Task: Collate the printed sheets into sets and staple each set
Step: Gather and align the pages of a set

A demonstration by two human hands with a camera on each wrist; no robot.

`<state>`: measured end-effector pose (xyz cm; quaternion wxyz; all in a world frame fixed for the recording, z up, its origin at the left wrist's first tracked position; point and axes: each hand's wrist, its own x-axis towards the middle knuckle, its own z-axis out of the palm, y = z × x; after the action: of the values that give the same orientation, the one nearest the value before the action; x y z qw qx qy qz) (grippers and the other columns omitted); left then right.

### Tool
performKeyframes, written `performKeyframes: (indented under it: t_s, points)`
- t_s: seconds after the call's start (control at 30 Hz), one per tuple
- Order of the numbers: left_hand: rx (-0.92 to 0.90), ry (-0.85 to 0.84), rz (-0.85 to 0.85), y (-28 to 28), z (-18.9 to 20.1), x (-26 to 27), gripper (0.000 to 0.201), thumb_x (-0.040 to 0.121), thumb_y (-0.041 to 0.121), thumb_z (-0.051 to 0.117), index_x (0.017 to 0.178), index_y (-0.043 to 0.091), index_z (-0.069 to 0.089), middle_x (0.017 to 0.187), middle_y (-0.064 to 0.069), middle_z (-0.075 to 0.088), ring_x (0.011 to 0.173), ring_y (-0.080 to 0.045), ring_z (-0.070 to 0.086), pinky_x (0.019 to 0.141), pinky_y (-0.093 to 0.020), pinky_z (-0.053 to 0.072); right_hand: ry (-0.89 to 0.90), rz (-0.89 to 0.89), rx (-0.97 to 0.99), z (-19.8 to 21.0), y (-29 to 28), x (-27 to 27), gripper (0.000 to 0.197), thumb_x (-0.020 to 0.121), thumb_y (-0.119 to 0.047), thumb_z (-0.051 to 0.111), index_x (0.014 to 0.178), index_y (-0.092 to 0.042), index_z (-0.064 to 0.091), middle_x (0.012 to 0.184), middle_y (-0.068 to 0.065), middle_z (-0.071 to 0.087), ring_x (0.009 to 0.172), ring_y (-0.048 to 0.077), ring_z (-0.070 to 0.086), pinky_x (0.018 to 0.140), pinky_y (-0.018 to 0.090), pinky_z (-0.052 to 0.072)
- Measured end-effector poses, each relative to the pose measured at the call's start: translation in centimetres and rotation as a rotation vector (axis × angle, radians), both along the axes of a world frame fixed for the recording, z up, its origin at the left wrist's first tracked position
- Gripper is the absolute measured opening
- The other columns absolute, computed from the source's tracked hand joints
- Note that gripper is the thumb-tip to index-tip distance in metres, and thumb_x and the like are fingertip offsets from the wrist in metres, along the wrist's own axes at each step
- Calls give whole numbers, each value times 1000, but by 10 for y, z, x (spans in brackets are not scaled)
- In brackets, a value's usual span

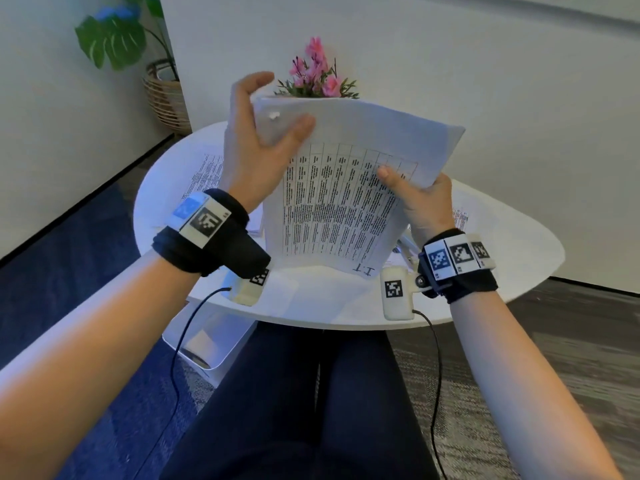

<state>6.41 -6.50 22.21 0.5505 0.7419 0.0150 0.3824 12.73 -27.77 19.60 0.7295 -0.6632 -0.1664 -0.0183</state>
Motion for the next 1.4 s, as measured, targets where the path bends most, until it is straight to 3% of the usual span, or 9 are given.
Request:
performKeyframes:
  t_s: [0.27,0.43,0.63,0.7,0.83,1.0,1.13,1.27,1.4]
  points:
    - [-136,65,-73,-22,3,-9,34,66,21,86,95,15,69,86,9,69,77,3,68,67,-17,55,27,17,-17,-15,1,0,21,73,-11,79,92,-16,70,98,12,72,94,26,69,82,47,56]
    - [-297,-97,-36,-8,16,-12,31,67,8,85,92,14,67,78,16,73,80,-3,70,72,-21,55,104,20,-500,-63,-12,9,26,70,-47,77,87,-35,61,92,-2,71,86,19,68,79,40,56]
    - [-539,4,2,39,-13,-6,24,75,13,80,94,16,66,93,3,73,90,-14,71,77,-30,57,319,-158,-127,-74,-29,15,23,69,-23,80,83,-10,66,84,12,69,73,26,68,58,32,56]
    - [-445,124,44,52,-30,-4,25,75,8,79,95,16,65,90,5,71,78,-4,70,68,-21,55,342,-229,13,-67,-32,17,22,66,-21,82,76,-12,65,66,5,66,52,17,59,48,26,49]
    - [-148,442,91,71,-66,-3,31,72,5,80,98,14,65,94,-5,69,65,3,63,59,-10,51,345,-252,201,-54,-35,22,10,81,-11,72,80,-17,64,74,-3,70,64,9,67,58,25,54]
    - [-55,540,9,58,-90,-4,33,87,14,67,118,12,59,109,-2,66,95,-20,65,84,-34,53,250,-220,157,-50,-32,19,4,81,-14,73,83,-14,69,80,-6,73,79,9,69,72,29,52]
    - [-136,392,65,49,-81,-3,38,91,20,62,128,16,52,111,6,62,94,-7,60,80,-22,48,149,-201,257,-38,-29,16,12,87,-4,64,81,-14,64,68,-11,71,66,5,68,59,22,54]
    - [-72,422,111,51,-93,-3,39,87,26,67,123,15,56,113,1,64,99,-15,62,82,-32,50,168,-198,17,-58,-33,18,10,81,-7,71,88,-1,68,69,-8,69,61,2,66,60,22,53]
    - [-130,535,99,49,-119,-8,36,87,25,67,118,8,62,113,-9,67,101,-26,65,89,-45,53,232,-90,-243,-101,-35,9,35,70,-11,82,98,-21,63,95,-5,68,85,7,65,81,35,56]
